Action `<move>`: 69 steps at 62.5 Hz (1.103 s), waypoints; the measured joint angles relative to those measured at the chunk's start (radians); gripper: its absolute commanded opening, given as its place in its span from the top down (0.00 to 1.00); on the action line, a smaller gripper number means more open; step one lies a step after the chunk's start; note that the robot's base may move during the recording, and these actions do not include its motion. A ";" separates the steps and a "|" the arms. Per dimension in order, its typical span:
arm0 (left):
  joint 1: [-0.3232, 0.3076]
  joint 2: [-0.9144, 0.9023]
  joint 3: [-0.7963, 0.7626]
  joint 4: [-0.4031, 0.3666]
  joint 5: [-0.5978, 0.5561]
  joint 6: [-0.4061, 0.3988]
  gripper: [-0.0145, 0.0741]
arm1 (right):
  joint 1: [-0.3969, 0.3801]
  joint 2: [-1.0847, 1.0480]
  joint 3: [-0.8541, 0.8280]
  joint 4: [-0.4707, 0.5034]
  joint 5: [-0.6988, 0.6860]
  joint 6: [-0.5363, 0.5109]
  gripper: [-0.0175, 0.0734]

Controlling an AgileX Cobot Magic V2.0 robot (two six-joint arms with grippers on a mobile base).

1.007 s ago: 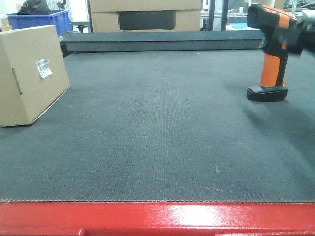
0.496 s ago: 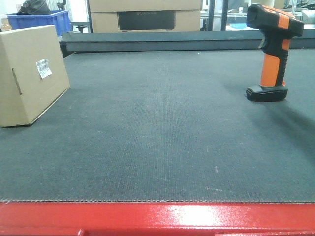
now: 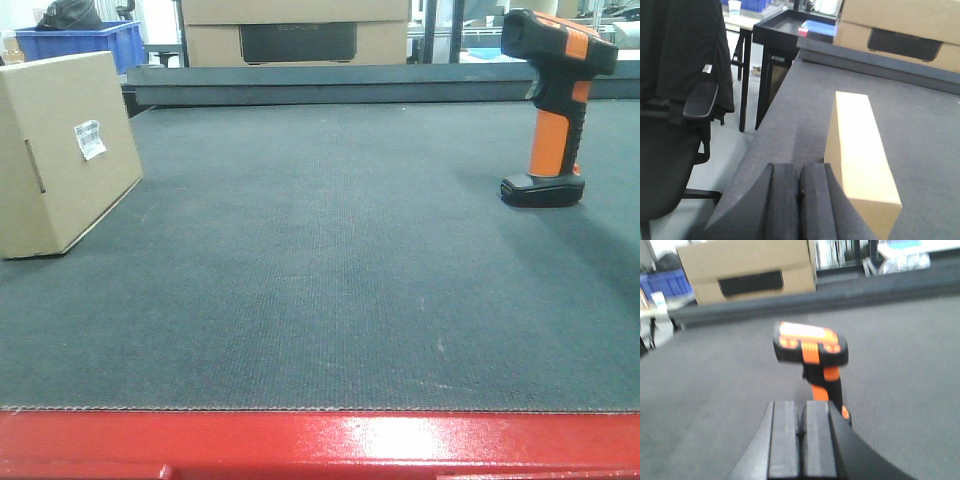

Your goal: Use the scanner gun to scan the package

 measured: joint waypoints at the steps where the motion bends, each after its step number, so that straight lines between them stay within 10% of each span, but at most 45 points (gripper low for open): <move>1: 0.000 -0.002 0.002 0.007 0.000 0.000 0.96 | 0.000 -0.011 0.000 0.000 0.006 0.000 0.99; 31: -0.117 -0.239 0.275 0.109 -0.218 0.000 0.96 | 0.000 -0.268 0.167 -0.022 0.086 0.000 0.99; 69: -0.120 -0.746 0.294 0.079 0.114 0.000 0.96 | 0.000 -0.636 0.171 -0.023 0.260 -0.002 0.99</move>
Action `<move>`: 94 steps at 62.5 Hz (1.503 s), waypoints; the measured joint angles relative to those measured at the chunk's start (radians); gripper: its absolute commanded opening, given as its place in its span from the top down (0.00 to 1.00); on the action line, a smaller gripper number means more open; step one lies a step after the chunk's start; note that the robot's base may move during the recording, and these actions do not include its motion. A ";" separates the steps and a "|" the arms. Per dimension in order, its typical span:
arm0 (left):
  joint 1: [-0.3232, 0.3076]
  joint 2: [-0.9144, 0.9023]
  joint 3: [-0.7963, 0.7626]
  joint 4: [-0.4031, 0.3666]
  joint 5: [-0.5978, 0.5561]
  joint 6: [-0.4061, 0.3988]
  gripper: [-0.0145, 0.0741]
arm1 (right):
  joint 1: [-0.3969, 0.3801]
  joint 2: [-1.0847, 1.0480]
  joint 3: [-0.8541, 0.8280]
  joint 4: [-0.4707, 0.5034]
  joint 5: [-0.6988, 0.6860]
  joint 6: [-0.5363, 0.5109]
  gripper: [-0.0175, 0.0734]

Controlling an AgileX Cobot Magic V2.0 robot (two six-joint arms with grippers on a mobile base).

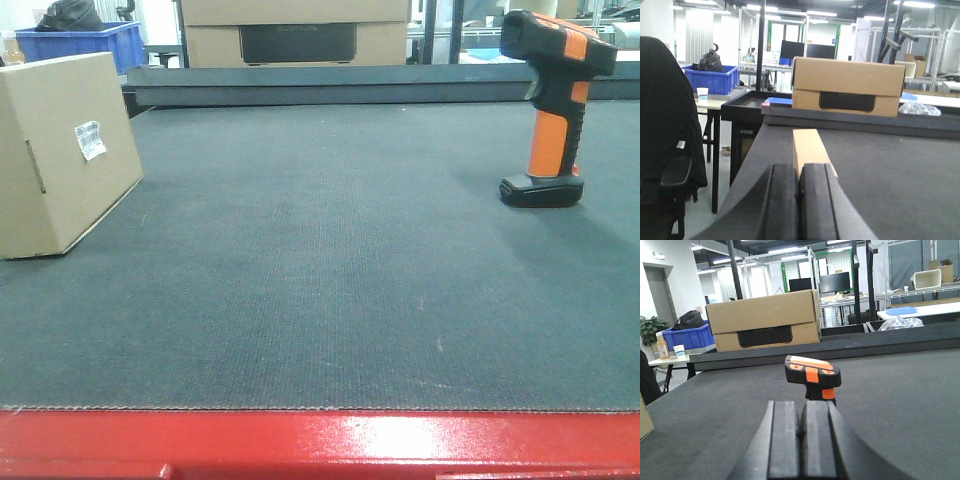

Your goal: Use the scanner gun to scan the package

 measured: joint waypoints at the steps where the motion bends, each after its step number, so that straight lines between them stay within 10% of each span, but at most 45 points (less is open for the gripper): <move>1: 0.000 -0.005 0.000 0.000 0.002 0.000 0.96 | 0.000 0.000 0.000 0.000 0.000 0.000 0.99; 40: 0.000 -0.033 0.000 -0.002 0.007 0.000 0.96 | 0.000 0.000 0.000 0.000 0.009 0.000 0.99; 55: 0.000 -0.033 0.000 -0.004 0.007 0.000 0.96 | -0.002 -0.011 0.084 0.067 0.017 -0.260 0.99; 94: 0.000 -0.033 0.000 -0.004 0.008 0.000 0.96 | -0.040 -0.061 0.207 0.025 -0.027 -0.174 0.99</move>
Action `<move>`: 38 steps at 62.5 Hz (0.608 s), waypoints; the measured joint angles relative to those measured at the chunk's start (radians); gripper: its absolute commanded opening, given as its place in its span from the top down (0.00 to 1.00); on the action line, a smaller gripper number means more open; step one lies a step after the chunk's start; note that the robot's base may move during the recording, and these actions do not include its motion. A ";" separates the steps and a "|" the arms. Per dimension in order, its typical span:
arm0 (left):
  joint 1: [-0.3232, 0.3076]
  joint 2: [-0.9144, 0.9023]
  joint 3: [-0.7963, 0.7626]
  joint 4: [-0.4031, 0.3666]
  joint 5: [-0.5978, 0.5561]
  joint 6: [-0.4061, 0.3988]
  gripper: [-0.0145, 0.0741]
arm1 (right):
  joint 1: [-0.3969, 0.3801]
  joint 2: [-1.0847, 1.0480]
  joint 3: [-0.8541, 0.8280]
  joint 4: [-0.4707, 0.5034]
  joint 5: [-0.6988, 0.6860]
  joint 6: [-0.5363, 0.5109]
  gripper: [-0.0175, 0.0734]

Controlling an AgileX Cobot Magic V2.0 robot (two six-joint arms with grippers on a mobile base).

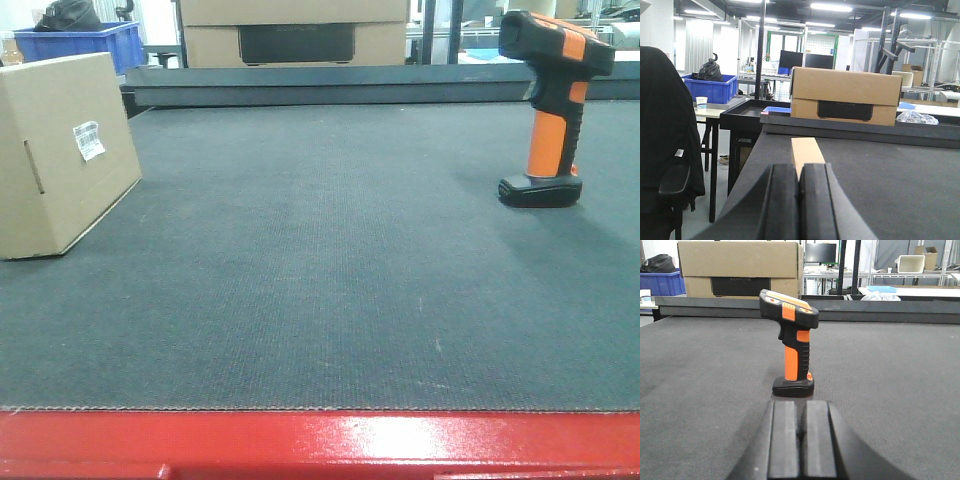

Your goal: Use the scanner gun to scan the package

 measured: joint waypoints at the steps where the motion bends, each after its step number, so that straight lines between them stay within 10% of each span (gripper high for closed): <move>1: 0.000 0.000 0.000 0.000 0.000 0.000 0.96 | 0.000 0.000 0.000 0.000 0.000 0.000 0.99; 38: 0.000 0.000 0.000 0.000 0.000 0.000 0.96 | 0.000 0.000 0.000 -0.001 -0.021 0.000 0.99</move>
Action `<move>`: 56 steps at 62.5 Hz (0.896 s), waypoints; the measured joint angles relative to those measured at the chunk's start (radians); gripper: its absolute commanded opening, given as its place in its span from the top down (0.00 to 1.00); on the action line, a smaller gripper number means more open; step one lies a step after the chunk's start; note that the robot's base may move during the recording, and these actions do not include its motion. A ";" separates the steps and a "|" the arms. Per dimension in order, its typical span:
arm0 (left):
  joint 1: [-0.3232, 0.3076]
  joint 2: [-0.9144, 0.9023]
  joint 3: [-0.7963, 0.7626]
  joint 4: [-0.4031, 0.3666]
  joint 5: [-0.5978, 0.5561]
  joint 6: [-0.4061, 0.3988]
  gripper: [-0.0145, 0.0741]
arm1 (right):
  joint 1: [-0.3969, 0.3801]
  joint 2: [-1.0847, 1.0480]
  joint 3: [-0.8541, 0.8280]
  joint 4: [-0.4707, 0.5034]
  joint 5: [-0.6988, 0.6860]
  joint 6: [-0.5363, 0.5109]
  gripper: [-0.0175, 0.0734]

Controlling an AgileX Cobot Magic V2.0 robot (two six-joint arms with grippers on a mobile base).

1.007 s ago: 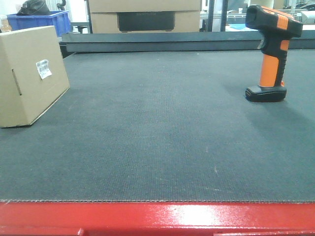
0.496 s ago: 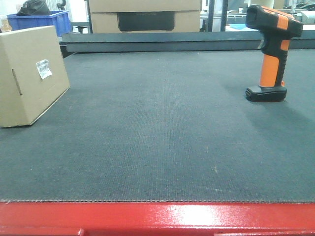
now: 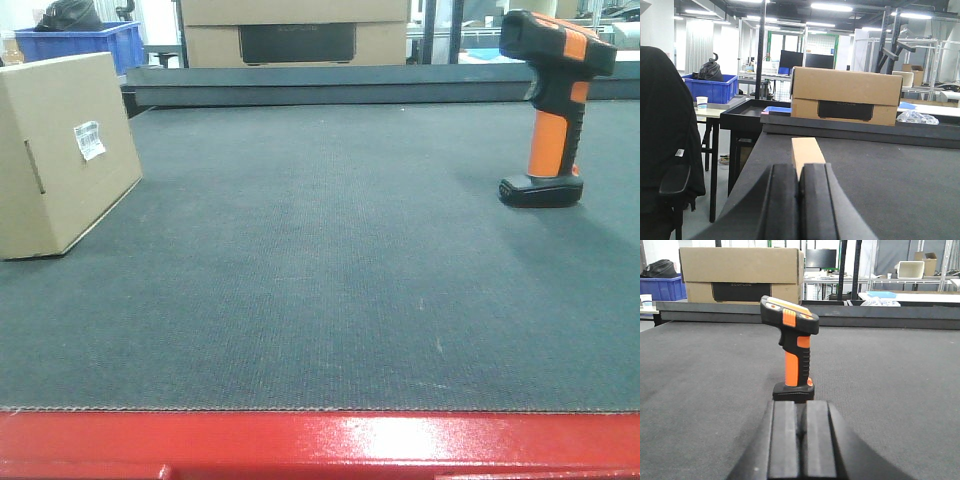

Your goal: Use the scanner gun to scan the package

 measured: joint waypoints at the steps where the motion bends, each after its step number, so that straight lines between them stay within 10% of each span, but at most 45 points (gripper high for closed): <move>1: 0.000 0.000 0.000 0.000 0.000 0.000 0.96 | 0.000 0.000 0.000 0.000 0.000 0.000 0.99; 56: -0.010 -0.013 0.268 -0.186 -0.132 0.182 0.96 | 0.000 0.000 0.002 0.000 -0.002 0.000 0.99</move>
